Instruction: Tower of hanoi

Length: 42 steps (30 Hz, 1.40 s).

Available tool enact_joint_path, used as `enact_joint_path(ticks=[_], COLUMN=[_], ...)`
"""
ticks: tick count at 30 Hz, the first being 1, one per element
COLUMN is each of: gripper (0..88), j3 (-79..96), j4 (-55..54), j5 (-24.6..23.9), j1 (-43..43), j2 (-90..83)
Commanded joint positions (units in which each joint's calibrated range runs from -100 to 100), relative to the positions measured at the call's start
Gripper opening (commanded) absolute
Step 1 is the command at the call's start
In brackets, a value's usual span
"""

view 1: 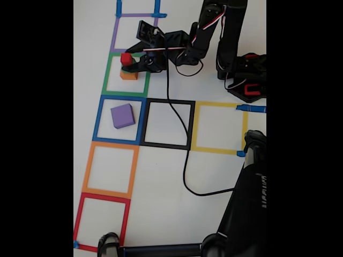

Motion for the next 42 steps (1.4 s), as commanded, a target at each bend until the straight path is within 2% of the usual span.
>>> enact_joint_path(ticks=[1, 13, 21, 26, 35, 42], gripper=[12.0, 2.6, 2.0, 1.9, 1.9, 1.6], j3=[-1.7, -1.7, -1.8, -1.9, -3.5, -16.0], j4=[-1.9, -3.0, 0.6, 13.6, 50.7, 72.9], j5=[0.4, 0.4, 0.4, 0.4, 0.4, 0.4], j1=[-1.3, -1.8, -2.8, -4.9, -7.0, -10.0], j2=[0.0, 0.3, -5.8, -19.0, -50.1, -59.2])
